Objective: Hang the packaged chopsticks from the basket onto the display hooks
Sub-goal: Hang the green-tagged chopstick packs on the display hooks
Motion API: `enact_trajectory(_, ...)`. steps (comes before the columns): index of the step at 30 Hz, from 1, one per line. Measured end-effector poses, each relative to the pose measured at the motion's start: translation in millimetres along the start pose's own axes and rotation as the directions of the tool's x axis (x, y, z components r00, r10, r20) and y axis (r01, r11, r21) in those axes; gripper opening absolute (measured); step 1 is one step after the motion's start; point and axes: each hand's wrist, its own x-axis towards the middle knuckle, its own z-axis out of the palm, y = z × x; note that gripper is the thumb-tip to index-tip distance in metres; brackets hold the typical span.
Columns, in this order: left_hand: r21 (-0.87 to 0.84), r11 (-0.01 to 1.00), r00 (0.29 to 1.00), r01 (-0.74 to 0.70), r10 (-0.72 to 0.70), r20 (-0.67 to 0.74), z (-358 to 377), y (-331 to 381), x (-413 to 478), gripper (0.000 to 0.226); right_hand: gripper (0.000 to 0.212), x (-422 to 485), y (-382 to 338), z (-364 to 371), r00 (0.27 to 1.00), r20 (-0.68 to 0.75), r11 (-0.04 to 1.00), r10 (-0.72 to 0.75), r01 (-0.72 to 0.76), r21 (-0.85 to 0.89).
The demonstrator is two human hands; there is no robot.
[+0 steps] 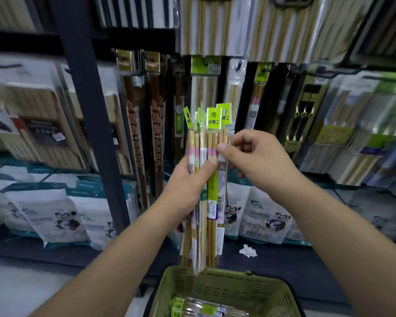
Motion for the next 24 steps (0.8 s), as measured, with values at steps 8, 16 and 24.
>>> enact_trajectory(8, -0.058, 0.991, 0.992, -0.125, 0.122, -0.044, 7.3, 12.3, 21.4, 0.025, 0.011, 19.3, -4.8, -7.8, 0.997, -0.079, 0.992, 0.008, 0.002, 0.128)
enact_trajectory(16, -0.099, 0.99, 0.99, -0.098, 0.088, -0.106, 3.6, 13.1, 34.0, 0.025, 0.017, 39.3, -17.7, -27.0, 0.976, -0.216, 0.982, -0.037, 0.076, 0.175)
enact_trajectory(24, -0.1, 0.992, 0.997, -0.072, 0.071, -0.012, 16.0, 11.1, 27.6, 0.011, 0.031, 51.7, -17.5, -50.1, 0.948, -0.31, 0.956, 0.075, 0.02, 0.291)
